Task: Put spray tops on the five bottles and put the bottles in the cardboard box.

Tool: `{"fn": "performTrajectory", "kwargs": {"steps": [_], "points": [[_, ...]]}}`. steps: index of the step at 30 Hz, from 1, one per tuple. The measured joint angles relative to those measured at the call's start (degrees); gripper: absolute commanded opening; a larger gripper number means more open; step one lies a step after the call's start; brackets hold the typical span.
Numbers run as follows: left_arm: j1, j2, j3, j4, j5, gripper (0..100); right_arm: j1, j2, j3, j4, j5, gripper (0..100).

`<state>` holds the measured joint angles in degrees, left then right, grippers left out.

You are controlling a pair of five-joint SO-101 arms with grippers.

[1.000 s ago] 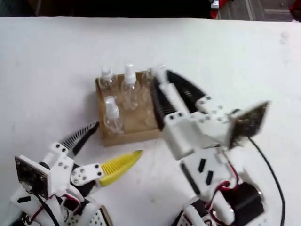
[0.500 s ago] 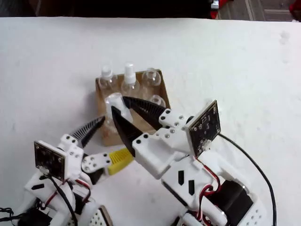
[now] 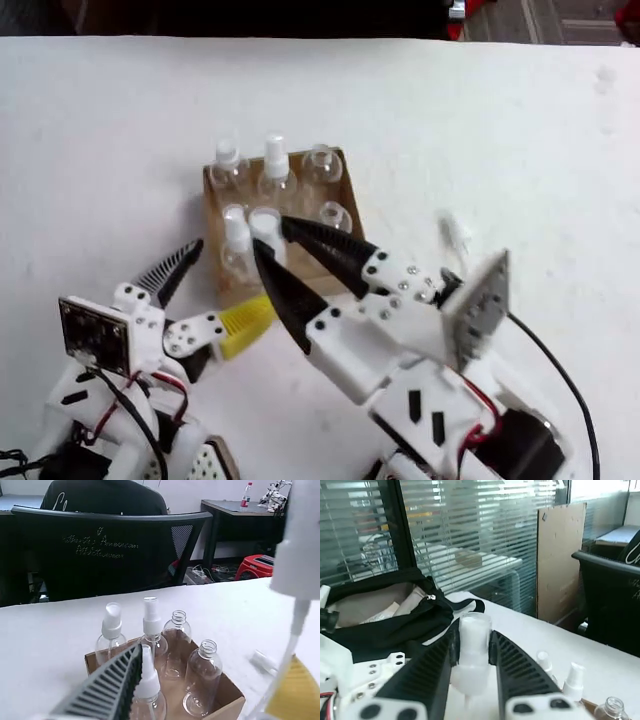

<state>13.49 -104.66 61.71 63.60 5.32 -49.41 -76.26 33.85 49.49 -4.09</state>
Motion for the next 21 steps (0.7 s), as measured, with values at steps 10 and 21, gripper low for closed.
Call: {"fn": "performTrajectory", "kwargs": {"steps": [10,21], "points": [[-1.2,0.0,0.0,0.0,0.0,40,0.1,0.0,0.0,2.0,4.3,1.6],[-1.5,0.0,-7.3,3.3,0.4,40,19.3,8.0,0.0,-13.7,4.5,1.6]]}}
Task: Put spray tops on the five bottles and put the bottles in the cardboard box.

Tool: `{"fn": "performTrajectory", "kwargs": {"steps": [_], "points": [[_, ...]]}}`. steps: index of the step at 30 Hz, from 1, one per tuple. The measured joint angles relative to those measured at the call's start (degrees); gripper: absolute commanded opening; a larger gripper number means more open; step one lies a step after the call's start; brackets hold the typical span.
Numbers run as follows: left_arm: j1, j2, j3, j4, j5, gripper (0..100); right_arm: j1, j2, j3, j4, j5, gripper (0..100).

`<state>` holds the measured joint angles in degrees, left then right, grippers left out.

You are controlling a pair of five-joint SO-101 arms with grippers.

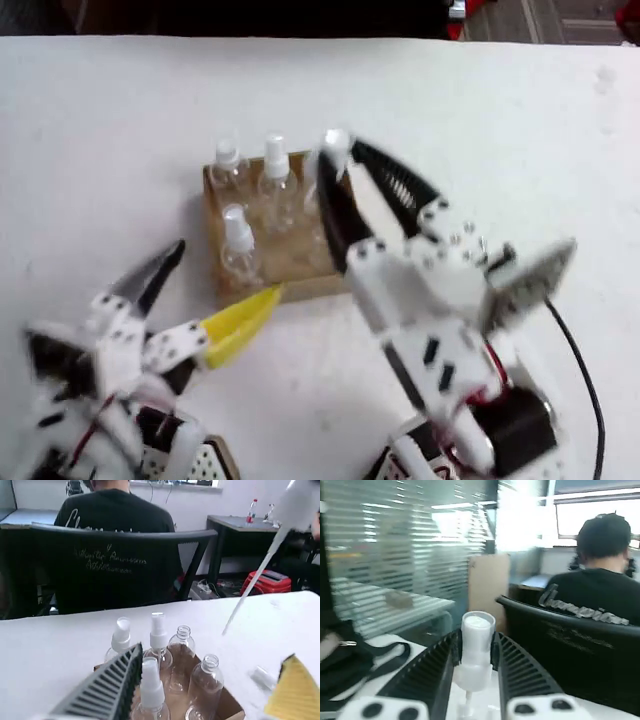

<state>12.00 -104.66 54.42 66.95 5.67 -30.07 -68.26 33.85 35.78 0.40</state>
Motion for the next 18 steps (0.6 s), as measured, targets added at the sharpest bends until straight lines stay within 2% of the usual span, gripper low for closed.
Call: {"fn": "performTrajectory", "kwargs": {"steps": [5,9,13,18], "points": [[-1.7,0.0,-14.0,5.6,6.2,40,3.6,3.4,0.1,-2.9,0.0,1.6],[-4.5,-0.1,-20.8,2.7,8.3,40,3.8,3.6,0.4,-6.8,0.0,1.6],[-4.7,-0.1,-27.3,0.2,15.7,40,3.8,3.6,3.8,-11.3,0.0,1.6],[-5.1,-0.1,-27.8,-1.5,23.4,40,4.3,3.7,8.3,-12.5,0.0,1.6]]}}
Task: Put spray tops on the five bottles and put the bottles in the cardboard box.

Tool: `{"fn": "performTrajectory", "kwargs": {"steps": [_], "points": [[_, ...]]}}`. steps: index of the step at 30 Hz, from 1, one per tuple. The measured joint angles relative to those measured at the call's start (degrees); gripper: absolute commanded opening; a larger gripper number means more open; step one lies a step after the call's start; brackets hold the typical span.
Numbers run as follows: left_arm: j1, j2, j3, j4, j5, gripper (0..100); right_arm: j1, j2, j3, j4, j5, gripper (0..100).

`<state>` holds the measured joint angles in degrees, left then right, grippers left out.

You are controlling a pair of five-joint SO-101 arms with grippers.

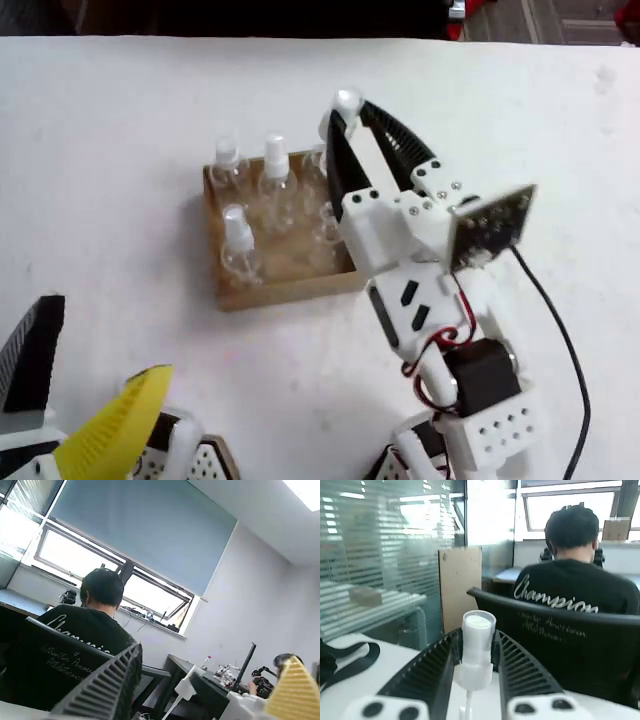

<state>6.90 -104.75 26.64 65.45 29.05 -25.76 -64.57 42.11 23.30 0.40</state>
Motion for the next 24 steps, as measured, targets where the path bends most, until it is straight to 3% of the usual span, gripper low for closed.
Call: {"fn": "performTrajectory", "kwargs": {"steps": [5,8,17,24], "points": [[0.0,0.0,0.0,-1.7,4.7,40,-0.1,-0.2,0.4,0.0,-0.1,1.6],[0.0,0.0,0.0,-1.9,6.3,40,-0.1,-1.6,1.0,0.0,-3.9,1.6],[8.3,0.0,0.0,-1.8,6.7,40,-0.2,-3.9,1.1,0.1,-7.5,1.6],[9.1,0.0,0.0,-1.8,6.7,40,-0.2,-3.9,1.1,1.1,-7.6,1.6]]}}
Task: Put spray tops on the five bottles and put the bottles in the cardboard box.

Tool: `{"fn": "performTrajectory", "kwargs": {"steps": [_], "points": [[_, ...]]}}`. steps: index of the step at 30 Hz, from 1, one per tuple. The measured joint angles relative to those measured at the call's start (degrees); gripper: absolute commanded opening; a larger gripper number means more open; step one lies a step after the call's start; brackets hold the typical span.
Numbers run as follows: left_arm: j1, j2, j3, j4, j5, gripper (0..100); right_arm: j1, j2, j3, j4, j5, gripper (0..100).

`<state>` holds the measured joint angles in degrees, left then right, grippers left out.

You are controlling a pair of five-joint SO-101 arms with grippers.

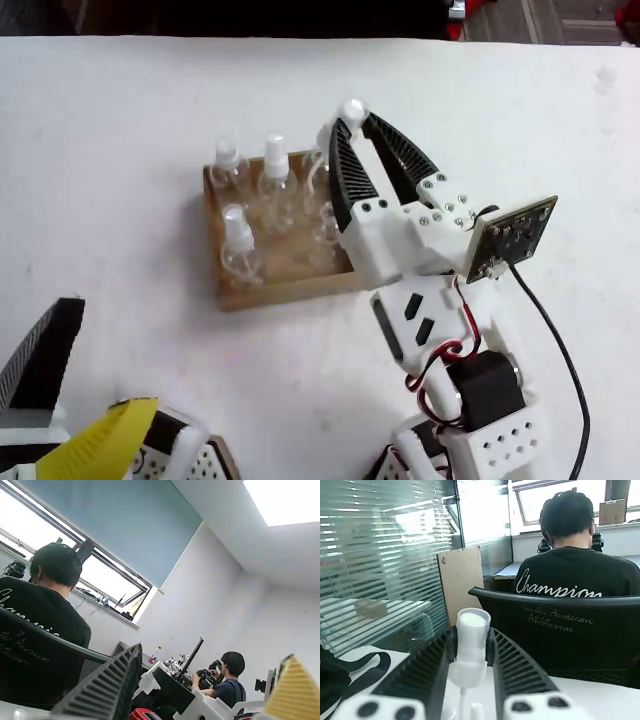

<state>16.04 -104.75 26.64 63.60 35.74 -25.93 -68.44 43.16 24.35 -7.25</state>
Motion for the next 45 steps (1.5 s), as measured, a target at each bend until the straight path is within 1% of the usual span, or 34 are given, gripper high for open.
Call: {"fn": "performTrajectory", "kwargs": {"steps": [11,13,17,19,22,25,28,30,35,37,40,42,45], "points": [[0.7,0.0,0.0,0.0,-0.1,40,0.1,-0.1,2.3,0.0,0.0,1.6],[0.7,0.0,0.0,0.0,-2.4,40,0.1,-0.1,2.3,-1.1,0.0,1.6],[0.7,0.0,0.0,0.2,-9.1,40,0.1,0.0,2.3,-5.3,0.0,1.6],[-0.1,0.0,0.1,1.9,-12.0,40,0.1,0.0,2.3,-7.0,0.1,1.6],[-5.0,0.0,0.1,6.0,-15.0,40,0.0,0.2,2.3,-10.2,2.1,1.6],[-12.6,0.0,0.6,9.6,-17.8,40,0.1,2.2,2.2,-12.8,2.9,1.6],[-20.0,0.0,4.4,9.7,-19.0,40,0.8,8.4,0.2,-13.2,3.0,1.6],[-23.9,0.0,9.2,7.0,-19.1,40,2.1,11.4,-1.1,-13.2,3.0,1.6],[-31.2,0.0,27.7,-4.3,-19.1,40,3.7,15.7,-3.0,-13.5,3.1,1.6],[-33.3,0.1,34.0,-5.9,-19.1,40,4.0,16.9,-3.2,-13.5,3.2,1.6],[-35.1,0.1,39.9,-6.9,-19.1,39,4.0,19.0,-3.5,-14.9,3.6,1.6],[-35.5,0.1,43.6,-8.4,-19.1,36,4.0,21.1,-3.7,-17.0,4.7,1.6],[-35.9,0.1,49.8,-14.1,-19.1,24,4.0,25.1,-3.9,-19.1,5.4,1.6]]}}
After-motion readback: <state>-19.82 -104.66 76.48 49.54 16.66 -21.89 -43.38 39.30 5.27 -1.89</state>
